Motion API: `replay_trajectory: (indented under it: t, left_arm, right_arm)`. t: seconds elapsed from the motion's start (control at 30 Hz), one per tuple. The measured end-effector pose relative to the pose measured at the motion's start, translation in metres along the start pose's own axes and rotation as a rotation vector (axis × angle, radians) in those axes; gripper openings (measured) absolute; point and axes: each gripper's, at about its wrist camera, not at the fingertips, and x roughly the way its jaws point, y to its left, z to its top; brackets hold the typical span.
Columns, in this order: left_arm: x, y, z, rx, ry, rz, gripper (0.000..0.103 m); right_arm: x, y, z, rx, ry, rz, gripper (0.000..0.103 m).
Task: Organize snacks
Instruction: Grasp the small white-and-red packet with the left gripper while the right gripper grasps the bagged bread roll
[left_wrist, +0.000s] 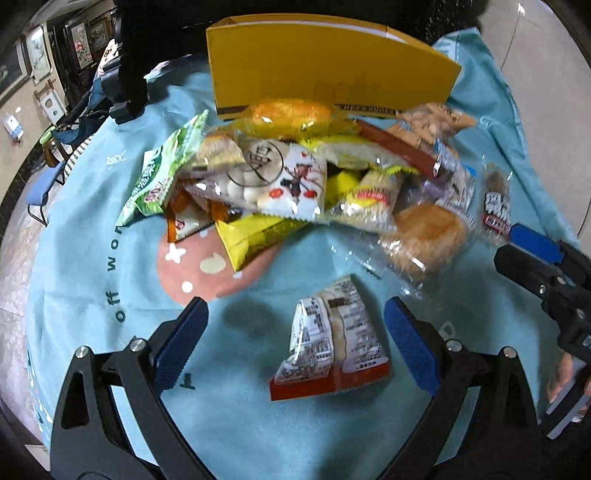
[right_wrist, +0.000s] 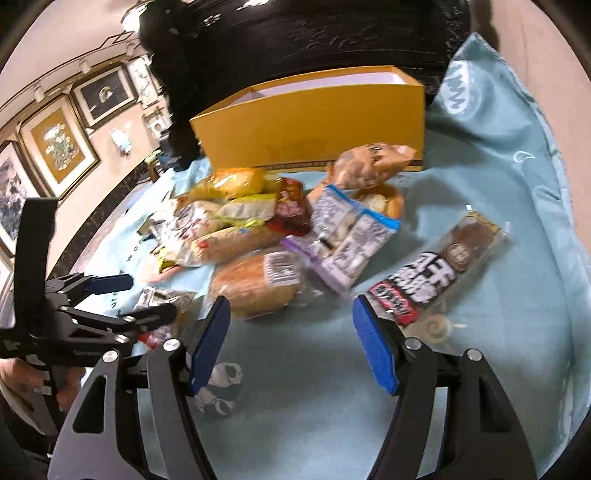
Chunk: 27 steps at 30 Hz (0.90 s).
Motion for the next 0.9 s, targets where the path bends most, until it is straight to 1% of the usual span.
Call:
replay_trajectory:
  t: [0.03,0.07,0.1,0.13,0.17,0.2,0.23,0.3,0.37,0.4,0.47,0.5,0.53,0.63,0.7,0.77,0.87,0.9]
  left_arm:
    - [0.002,-0.001,-0.001,0.007,0.005,0.000,0.091]
    - [0.005,-0.003,-0.002,0.016,0.012,-0.003,0.080]
    - [0.008,-0.004,-0.004,0.026,0.021,-0.009,0.074]
    - [0.014,-0.004,-0.005,0.029,0.041,-0.015,0.059]
    - [0.014,-0.005,-0.006,0.032,0.030,0.000,0.049]
    - [0.013,-0.005,-0.006,0.040,0.015,0.010,0.046]
    - [0.013,-0.005,-0.007,0.039,0.010,0.003,0.043]
    - [0.012,-0.001,-0.008,0.034,0.002,-0.010,0.042]
    - [0.011,0.001,-0.008,0.031,0.000,-0.021,0.041]
    - [0.011,0.002,-0.009,0.031,-0.001,-0.024,0.041]
    - [0.010,0.004,-0.010,0.036,-0.004,-0.031,0.041]
    - [0.009,0.005,-0.010,0.037,-0.005,-0.033,0.041]
    - [0.009,0.006,-0.011,0.037,-0.006,-0.036,0.041]
    - [0.010,0.004,-0.010,0.039,-0.009,-0.040,0.042]
    - [0.010,0.004,-0.011,0.039,-0.010,-0.040,0.042]
    - [0.010,0.004,-0.011,0.037,-0.011,-0.046,0.042]
    - [0.010,0.005,-0.011,0.038,-0.013,-0.050,0.042]
    - [0.010,0.005,-0.011,0.038,-0.014,-0.049,0.042]
  right_arm:
    - [0.002,0.002,0.000,-0.004,0.005,0.003,0.069]
    - [0.005,0.005,-0.001,-0.011,0.011,0.006,0.069]
    - [0.007,0.007,-0.001,-0.016,0.016,0.007,0.069]
    - [0.010,0.009,-0.001,-0.020,0.025,0.008,0.069]
    - [0.012,0.011,0.000,-0.022,0.029,0.009,0.069]
    - [0.015,0.012,0.000,-0.025,0.033,0.014,0.069]
    - [0.016,0.014,0.000,-0.026,0.037,0.017,0.069]
    - [0.022,0.019,0.001,-0.028,0.048,0.013,0.069]
    - [0.028,0.023,0.004,-0.025,0.050,-0.009,0.069]
    - [0.031,0.024,0.006,-0.018,0.054,-0.028,0.072]
    - [0.037,0.025,0.009,-0.005,0.062,-0.037,0.082]
    - [0.039,0.025,0.009,0.001,0.066,-0.038,0.093]
    - [0.041,0.025,0.010,0.014,0.066,-0.047,0.099]
    - [0.046,0.023,0.012,0.051,0.064,-0.041,0.099]
    - [0.051,0.018,0.015,0.107,0.073,-0.076,0.099]
    - [0.055,0.015,0.016,0.158,0.097,-0.090,0.099]
    - [0.064,0.019,0.013,0.165,0.127,-0.103,0.098]
    - [0.068,0.020,0.013,0.158,0.139,-0.097,0.095]
